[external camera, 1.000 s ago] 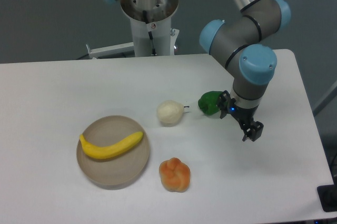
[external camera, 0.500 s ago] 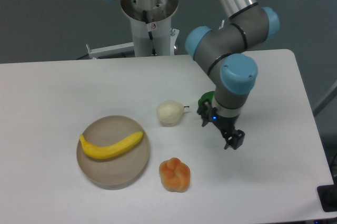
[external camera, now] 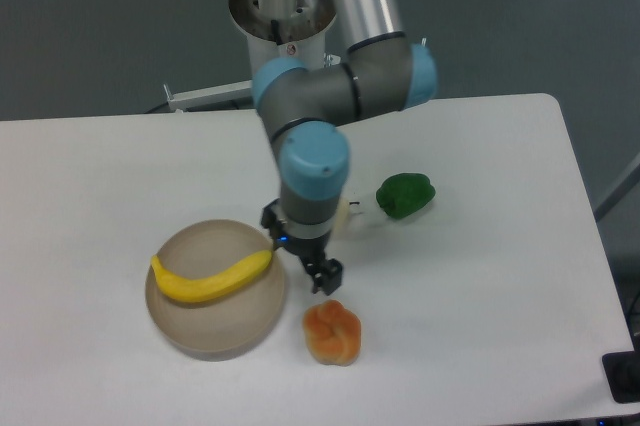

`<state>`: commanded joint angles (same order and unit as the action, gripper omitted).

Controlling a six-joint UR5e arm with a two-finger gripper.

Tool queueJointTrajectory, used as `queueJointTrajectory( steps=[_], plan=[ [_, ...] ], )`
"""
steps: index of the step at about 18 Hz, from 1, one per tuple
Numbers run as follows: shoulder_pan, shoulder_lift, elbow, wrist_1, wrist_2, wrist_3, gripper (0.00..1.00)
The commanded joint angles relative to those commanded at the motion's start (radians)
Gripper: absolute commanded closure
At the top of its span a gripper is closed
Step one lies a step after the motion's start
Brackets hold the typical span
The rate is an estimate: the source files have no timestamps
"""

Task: Pick up the banana from the plate
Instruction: 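Move the open gripper from beside the green pepper over the yellow banana, then lower the gripper onto the banana on the plate and close it, then lift the banana off the plate and carry it beside the green pepper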

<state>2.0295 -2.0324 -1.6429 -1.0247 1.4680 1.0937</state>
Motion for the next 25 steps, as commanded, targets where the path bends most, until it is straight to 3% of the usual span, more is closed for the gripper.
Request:
queueJointTrajectory(
  steps=[8, 10, 12, 13, 15, 19, 25],
  plan=[
    [-0.072, -0.083, 0.000, 0.002, 0.002, -0.071, 0.00],
    [-0.080, -0.095, 0.000, 0.027, 0.003, -0.109, 0.01],
    [-0.081, -0.097, 0.002, 0.034, 0.003, -0.121, 0.22],
    [-0.081, -0.098, 0.003, 0.034, 0.003, -0.121, 0.41],
    [-0.081, -0.098, 0.011, 0.034, 0.003, -0.133, 0.59],
    [-0.081, -0.091, 0.021, 0.035, 0.002, -0.158, 0.70],
    [-0.054, -0.029, 0.034, 0.026, -0.018, -0.149, 0.71]
  ],
)
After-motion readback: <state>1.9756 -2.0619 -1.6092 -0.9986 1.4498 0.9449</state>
